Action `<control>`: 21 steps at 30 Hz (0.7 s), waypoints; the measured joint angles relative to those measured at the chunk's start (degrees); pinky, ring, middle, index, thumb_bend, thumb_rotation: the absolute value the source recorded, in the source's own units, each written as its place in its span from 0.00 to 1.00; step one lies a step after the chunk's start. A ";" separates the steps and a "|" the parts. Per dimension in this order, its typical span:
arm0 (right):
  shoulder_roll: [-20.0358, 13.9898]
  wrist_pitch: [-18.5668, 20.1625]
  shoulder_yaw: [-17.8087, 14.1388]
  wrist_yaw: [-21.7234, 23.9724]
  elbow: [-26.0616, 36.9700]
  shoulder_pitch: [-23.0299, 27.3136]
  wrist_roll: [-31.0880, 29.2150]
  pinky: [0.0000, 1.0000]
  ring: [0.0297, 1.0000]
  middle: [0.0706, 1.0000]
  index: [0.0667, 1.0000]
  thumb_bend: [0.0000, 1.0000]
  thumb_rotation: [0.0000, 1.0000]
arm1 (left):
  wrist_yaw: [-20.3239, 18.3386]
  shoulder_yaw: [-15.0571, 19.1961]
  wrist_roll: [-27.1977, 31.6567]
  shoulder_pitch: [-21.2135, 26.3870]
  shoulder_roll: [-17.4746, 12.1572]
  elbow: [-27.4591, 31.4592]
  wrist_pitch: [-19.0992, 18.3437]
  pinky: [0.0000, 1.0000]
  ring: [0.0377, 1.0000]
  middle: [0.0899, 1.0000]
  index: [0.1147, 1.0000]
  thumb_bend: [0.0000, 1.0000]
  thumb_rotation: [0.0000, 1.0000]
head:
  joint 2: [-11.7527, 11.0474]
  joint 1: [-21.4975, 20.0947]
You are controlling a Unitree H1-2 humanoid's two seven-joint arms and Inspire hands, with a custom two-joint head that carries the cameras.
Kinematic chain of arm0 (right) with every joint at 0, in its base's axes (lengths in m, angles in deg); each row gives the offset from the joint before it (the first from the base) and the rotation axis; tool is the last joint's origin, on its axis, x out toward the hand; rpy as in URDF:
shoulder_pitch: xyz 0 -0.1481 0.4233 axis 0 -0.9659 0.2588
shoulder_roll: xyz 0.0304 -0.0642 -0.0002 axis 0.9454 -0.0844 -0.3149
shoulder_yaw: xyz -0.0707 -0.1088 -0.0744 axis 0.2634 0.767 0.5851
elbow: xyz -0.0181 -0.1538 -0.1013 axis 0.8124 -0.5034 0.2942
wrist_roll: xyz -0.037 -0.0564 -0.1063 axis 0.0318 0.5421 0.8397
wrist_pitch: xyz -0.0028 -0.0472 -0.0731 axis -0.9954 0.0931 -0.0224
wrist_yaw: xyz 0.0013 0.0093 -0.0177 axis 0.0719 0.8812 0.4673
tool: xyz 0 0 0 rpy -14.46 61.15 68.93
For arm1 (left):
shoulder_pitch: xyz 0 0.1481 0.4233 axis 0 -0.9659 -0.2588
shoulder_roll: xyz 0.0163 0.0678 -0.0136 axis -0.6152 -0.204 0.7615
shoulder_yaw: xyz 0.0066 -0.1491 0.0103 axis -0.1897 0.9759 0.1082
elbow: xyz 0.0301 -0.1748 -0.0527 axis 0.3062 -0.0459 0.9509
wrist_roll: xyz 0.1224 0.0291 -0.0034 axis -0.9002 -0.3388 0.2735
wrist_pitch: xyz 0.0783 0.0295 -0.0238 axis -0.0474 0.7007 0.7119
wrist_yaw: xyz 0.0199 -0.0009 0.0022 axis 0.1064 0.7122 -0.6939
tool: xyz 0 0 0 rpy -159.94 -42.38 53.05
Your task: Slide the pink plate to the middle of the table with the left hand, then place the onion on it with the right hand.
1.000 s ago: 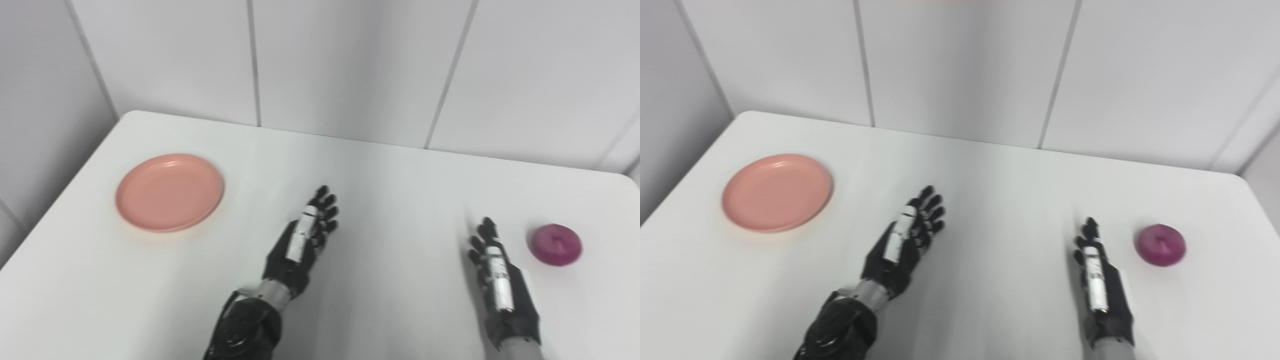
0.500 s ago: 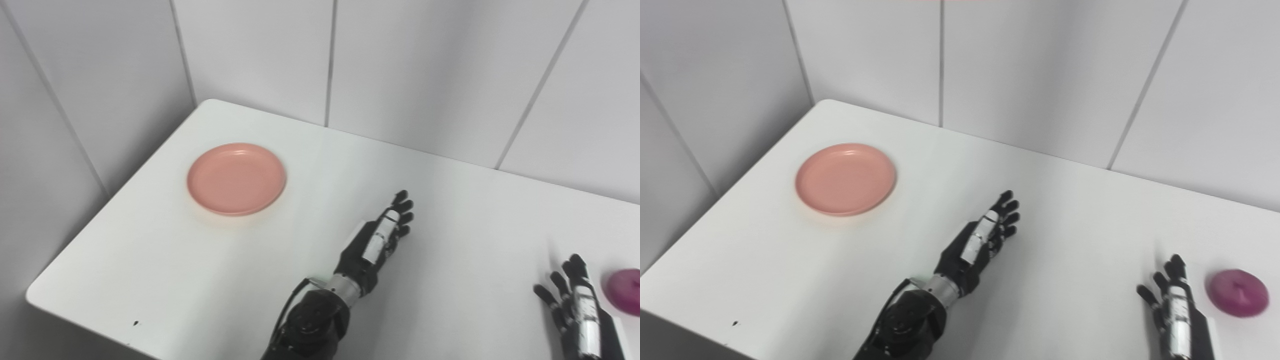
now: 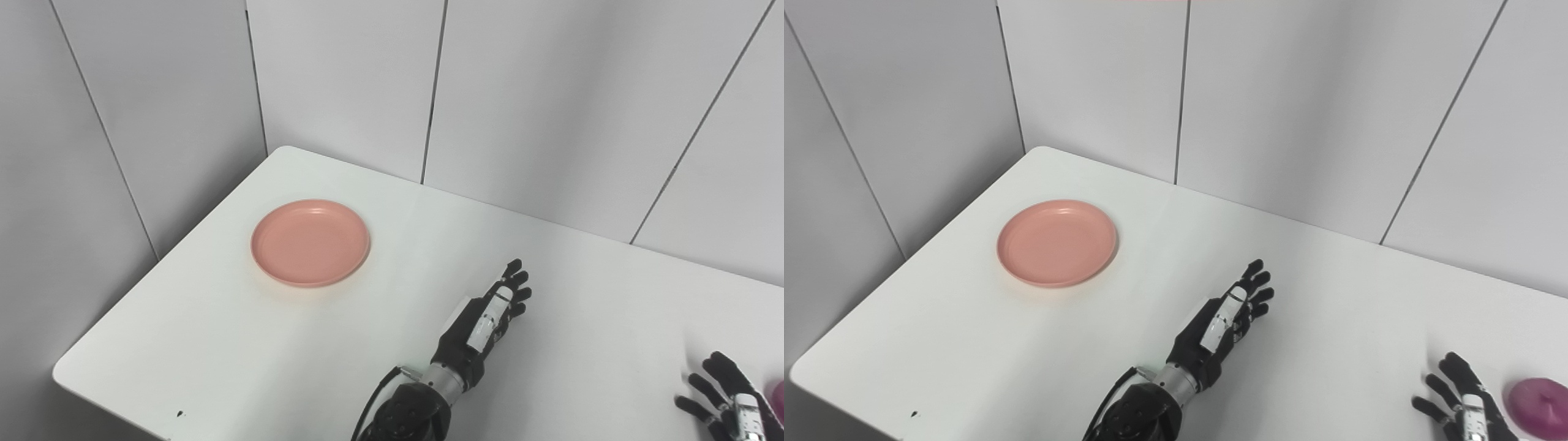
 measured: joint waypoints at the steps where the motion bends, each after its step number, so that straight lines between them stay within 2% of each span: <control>1: 0.01 0.00 0.00 0.00 0.00 0.00 0.00 0.56 0.79 0.83 0.80 0.28 0.86 | 0.04 -0.11 0.00 0.03 0.01 -0.04 0.01 0.98 0.97 0.99 1.00 0.36 1.00 | 0.00 0.00; 4: 0.02 0.00 0.05 0.00 0.00 -0.02 0.01 0.52 0.78 0.82 0.79 0.24 0.86 | 0.12 -0.26 0.01 0.03 0.01 -0.07 0.05 0.98 0.97 0.99 1.00 0.35 1.00 | -0.09 0.00; 10: 0.24 -0.01 0.20 0.02 0.00 -0.05 -0.15 0.45 0.74 0.80 0.77 0.23 0.84 | 0.26 -0.30 0.00 0.08 0.01 -0.31 0.45 0.96 0.96 0.98 0.99 0.37 1.00 | -0.18 0.61; 14: 0.39 -0.01 0.43 0.01 0.01 -0.04 0.08 0.42 0.74 0.79 0.75 0.26 0.84 | 1.04 -0.46 -1.00 0.18 0.01 -0.32 0.44 0.94 0.97 0.99 0.99 0.38 1.00 | -0.27 0.61; 21: 0.71 -0.01 0.41 -0.09 0.00 0.05 0.10 0.37 0.71 0.77 0.72 0.25 0.80 | 1.36 -0.47 -1.82 0.40 0.00 0.57 -0.67 0.99 1.00 1.00 1.00 0.42 1.00 | -0.70 0.70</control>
